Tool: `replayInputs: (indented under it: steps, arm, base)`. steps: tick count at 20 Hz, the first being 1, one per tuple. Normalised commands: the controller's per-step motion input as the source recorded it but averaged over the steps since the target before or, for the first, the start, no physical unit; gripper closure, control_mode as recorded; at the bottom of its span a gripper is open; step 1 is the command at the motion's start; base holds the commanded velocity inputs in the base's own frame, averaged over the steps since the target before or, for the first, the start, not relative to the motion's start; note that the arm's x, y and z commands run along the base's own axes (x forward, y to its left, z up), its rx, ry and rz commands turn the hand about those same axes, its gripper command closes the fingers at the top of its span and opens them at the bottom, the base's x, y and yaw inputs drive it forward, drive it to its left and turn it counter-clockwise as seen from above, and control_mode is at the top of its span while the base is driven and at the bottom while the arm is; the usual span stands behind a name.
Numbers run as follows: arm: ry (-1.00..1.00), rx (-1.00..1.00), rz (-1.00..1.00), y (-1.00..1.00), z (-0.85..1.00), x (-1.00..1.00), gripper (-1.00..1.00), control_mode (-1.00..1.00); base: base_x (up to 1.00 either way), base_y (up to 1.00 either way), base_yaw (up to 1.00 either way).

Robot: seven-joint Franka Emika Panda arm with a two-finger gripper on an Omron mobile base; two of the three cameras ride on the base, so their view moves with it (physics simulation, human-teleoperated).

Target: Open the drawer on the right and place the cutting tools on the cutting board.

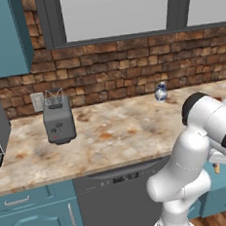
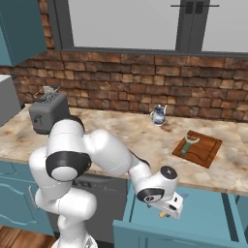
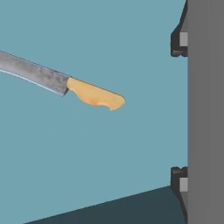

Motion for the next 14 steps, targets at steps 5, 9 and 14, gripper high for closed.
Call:
replayInputs:
  steps: [5,9,14]
  arm:
    - [-0.14,0.00,0.00,-0.03,-0.02,0.16,-1.00,-1.00]
    - [-0.08,0.00,0.00,-0.09,0.00,0.00,-1.00,-1.00]
    - [-0.02,0.00,0.00,-0.18,0.00,0.06,-1.00,-1.00]
  base:
    - [0.00,0.00,0.00]
    - [0.00,0.00,0.00]
    - [0.00,0.00,0.00]
